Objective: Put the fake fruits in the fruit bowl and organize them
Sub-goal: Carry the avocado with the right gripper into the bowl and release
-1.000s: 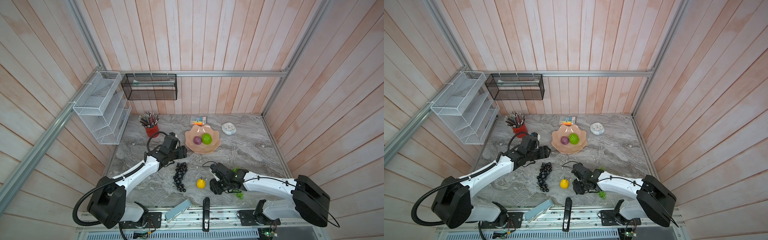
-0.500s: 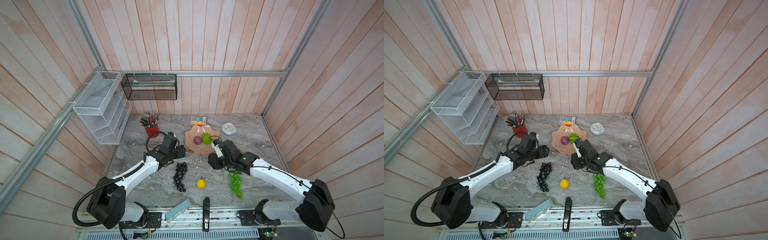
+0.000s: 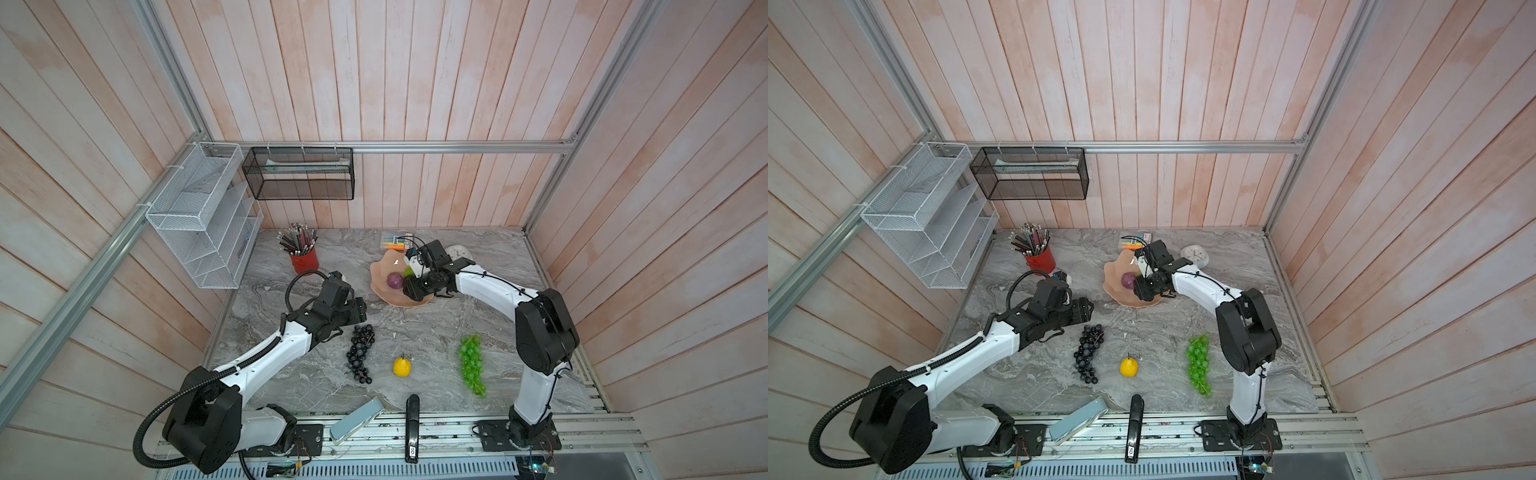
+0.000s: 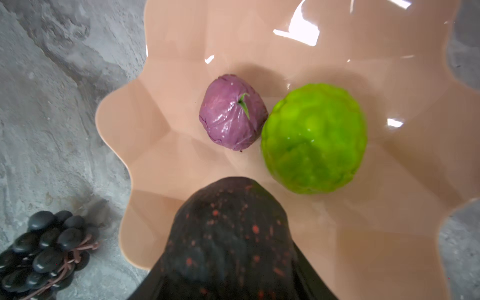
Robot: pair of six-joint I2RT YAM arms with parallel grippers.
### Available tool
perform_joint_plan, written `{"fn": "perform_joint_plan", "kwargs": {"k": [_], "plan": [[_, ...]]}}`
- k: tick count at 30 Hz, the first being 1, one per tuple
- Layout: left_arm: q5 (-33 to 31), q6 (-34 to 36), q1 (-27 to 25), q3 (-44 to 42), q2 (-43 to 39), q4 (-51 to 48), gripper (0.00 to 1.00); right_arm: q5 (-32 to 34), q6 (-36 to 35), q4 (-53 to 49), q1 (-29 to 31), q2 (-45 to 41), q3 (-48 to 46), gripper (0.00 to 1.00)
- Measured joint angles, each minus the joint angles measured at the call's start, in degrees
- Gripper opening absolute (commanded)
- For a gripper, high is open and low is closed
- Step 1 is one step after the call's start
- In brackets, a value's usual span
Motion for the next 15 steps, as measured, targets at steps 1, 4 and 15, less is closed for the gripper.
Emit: {"fn": "perform_joint_plan", "kwargs": {"k": [1, 4, 15], "plan": [[-0.1, 0.0, 0.0, 0.0, -0.1, 0.0, 0.77, -0.2, -0.2, -0.4, 0.0, 0.7, 0.3, 0.43], [-0.3, 0.0, 0.0, 0.0, -0.5, 0.0, 0.77, -0.6, -0.7, -1.4, -0.1, 2.9, 2.3, 0.44], [-0.8, 0.0, 0.0, -0.2, -1.6, -0.1, 0.77, -0.6, -2.3, -4.2, -0.7, 10.5, 10.3, 0.54]]}}
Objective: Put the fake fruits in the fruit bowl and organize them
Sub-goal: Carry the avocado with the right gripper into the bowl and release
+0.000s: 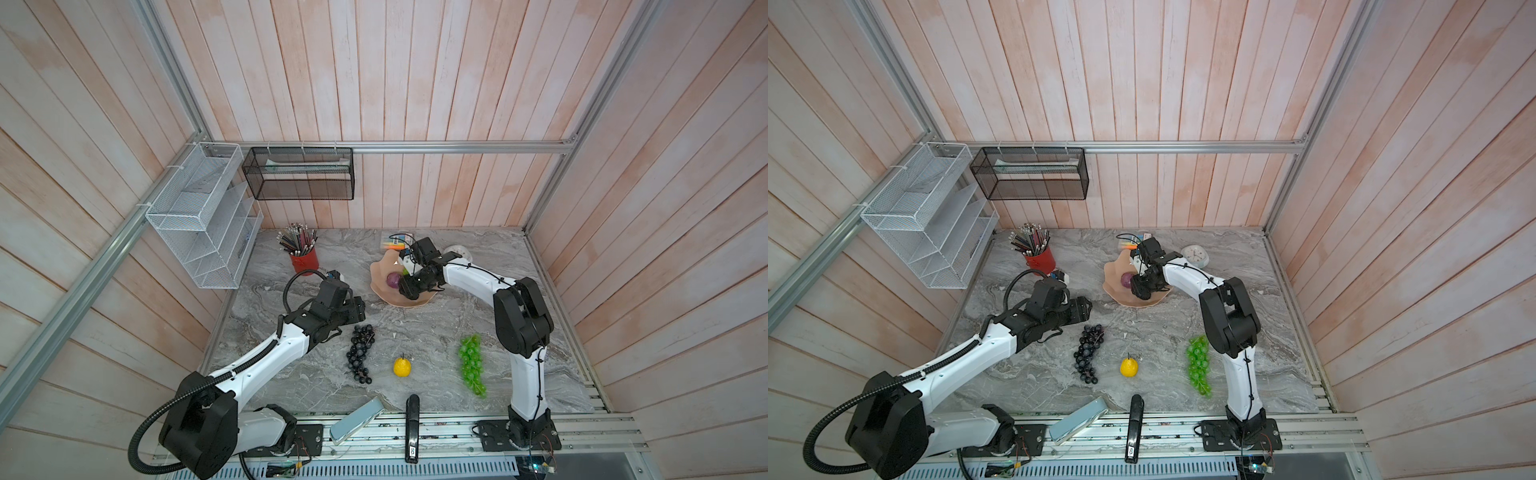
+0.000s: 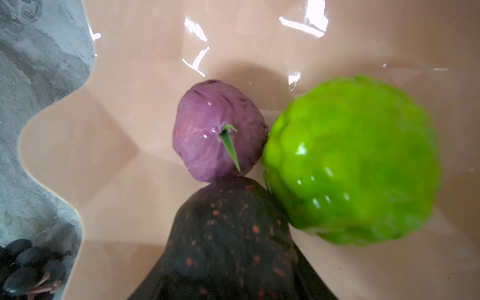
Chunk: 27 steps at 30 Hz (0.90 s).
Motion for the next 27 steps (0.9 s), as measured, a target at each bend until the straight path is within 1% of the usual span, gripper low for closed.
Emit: {"fn": "perform_joint_plan", "kwargs": {"k": [5, 7, 9, 13, 16, 21, 24, 27], "plan": [[-0.7, 0.0, 0.0, 0.0, -0.4, -0.5, 0.78, 0.1, -0.6, -1.1, 0.0, 0.4, 0.3, 0.59], [-1.0, 0.2, 0.0, 0.0, -0.4, -1.0, 0.78, 0.3, -0.8, -1.5, 0.0, 0.7, 0.6, 0.63], [-1.1, 0.4, 0.0, 0.1, -0.4, -1.7, 0.78, 0.6, -1.0, -1.8, 0.0, 0.9, 0.9, 0.69], [-1.0, 0.9, 0.0, 1.2, -0.4, -2.9, 0.8, 1.5, -1.7, -2.3, 0.1, 0.9, 2.1, 0.77], [-0.6, 1.3, 0.0, 2.4, -0.4, -3.1, 0.82, 2.4, -2.2, -2.4, 0.2, 0.8, 2.5, 0.78], [1.7, 2.4, 0.0, 5.1, -0.2, -5.7, 0.82, 3.9, -2.7, -3.1, 0.3, -1.2, 2.4, 0.8], [3.9, 3.5, 0.0, 8.7, 1.2, -8.1, 0.81, 4.5, -2.7, -3.4, 0.4, -4.8, 2.4, 0.8], [6.6, 4.7, 0.0, 11.9, 2.8, -10.3, 0.8, 4.9, -2.6, -3.0, 0.5, -10.3, 1.7, 0.8]]}}
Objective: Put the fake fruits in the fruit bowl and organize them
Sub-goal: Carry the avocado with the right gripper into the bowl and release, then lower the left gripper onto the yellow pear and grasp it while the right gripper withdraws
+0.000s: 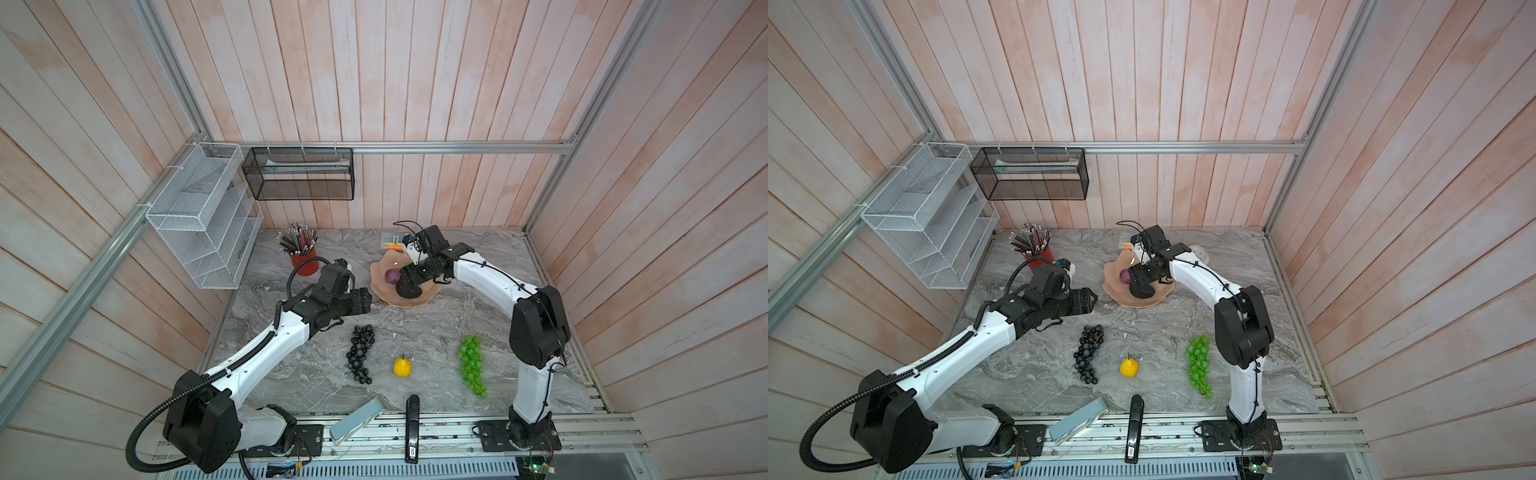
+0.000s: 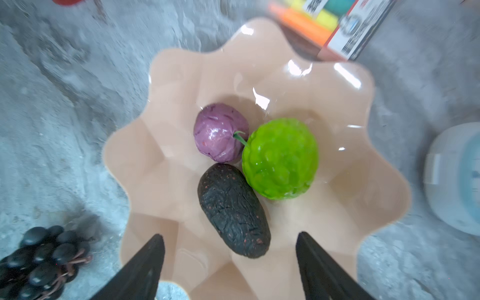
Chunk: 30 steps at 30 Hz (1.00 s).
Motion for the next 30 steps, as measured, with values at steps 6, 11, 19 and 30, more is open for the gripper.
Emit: {"fn": "perform_joint_plan", "kwargs": {"k": [6, 11, 19, 30], "plan": [[3.0, 1.7, -3.1, 3.5, 3.1, -3.4, 0.8, 0.6, 3.1, 8.1, 0.2, -16.7, -14.2, 0.79], [3.6, 1.4, -11.3, 4.4, 7.9, -4.7, 0.8, 0.8, 7.4, 16.7, 0.2, -27.6, -31.3, 0.79], [4.0, -0.3, -22.1, 4.7, 14.5, -3.6, 0.79, 1.7, 11.4, 23.1, -2.8, -34.9, -44.4, 0.79], [2.5, -4.8, -29.1, 5.2, 19.1, -6.8, 0.82, 2.1, 14.2, 29.4, -4.7, -38.6, -49.5, 0.8]]}}
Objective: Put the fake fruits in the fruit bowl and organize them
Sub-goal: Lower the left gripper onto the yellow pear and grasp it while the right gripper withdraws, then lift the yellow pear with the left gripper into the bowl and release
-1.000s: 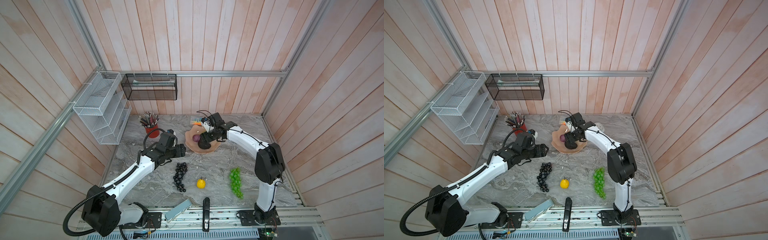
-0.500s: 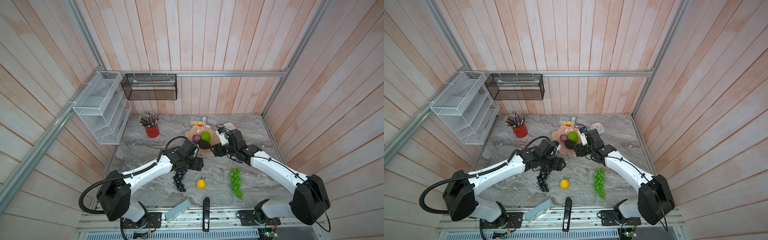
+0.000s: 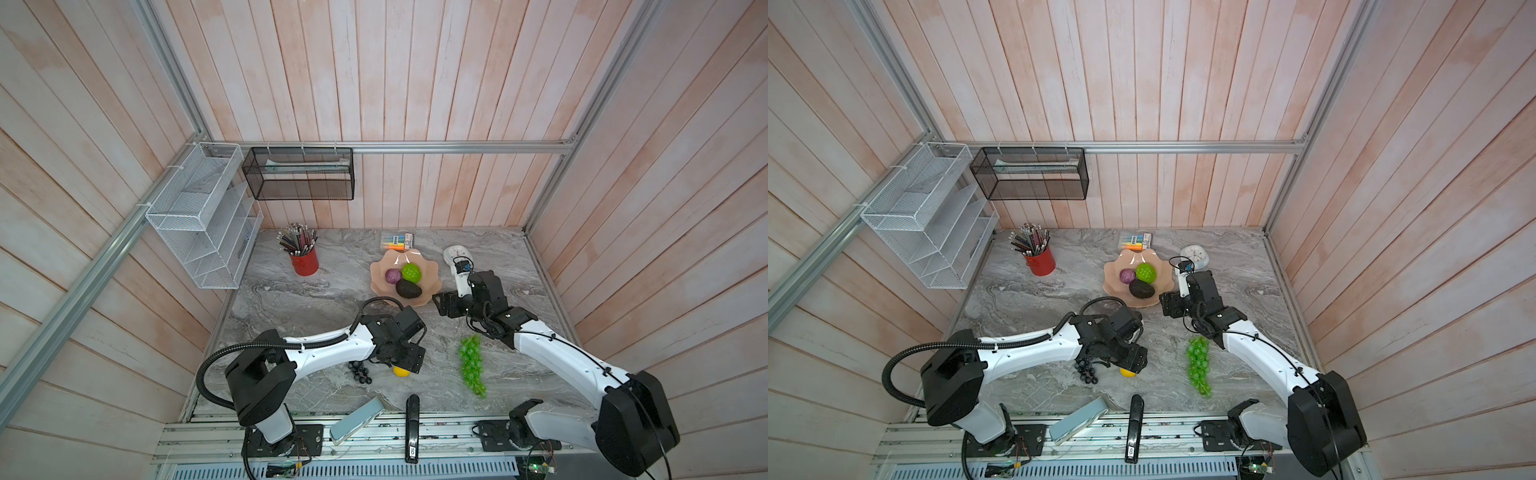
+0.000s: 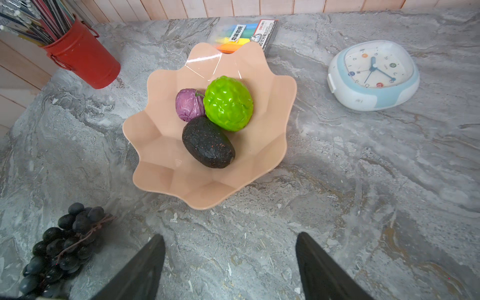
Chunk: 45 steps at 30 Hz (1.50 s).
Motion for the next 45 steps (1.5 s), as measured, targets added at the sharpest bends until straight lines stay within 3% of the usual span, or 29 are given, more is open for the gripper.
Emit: {"fn": "perform_joint_plan", "kwargs": {"k": [15, 23, 33, 39, 45], "plan": [[-0.8, -1.5, -0.9, -0.1, 5.8, -1.2, 0.69, -0.6, 0.2, 1.6, -0.7, 0.9, -0.5, 0.79], [-1.4, -1.9, -0.9, -0.1, 5.9, -0.9, 0.43, -1.0, 0.2, 2.4, -0.9, 1.6, -0.5, 0.78], [-1.2, -1.9, 0.3, -1.9, 2.1, -1.0, 0.43, -1.4, -0.1, 2.3, -0.9, 2.4, -0.5, 0.78], [0.4, -1.1, 10.7, 0.1, -5.4, 0.4, 0.43, -1.3, 0.0, 2.6, -0.9, 1.7, -0.6, 0.77], [0.1, 1.3, 21.9, 8.8, -2.1, 3.5, 0.43, -1.1, 0.4, 4.3, -0.9, 0.3, -1.9, 0.77]]}}
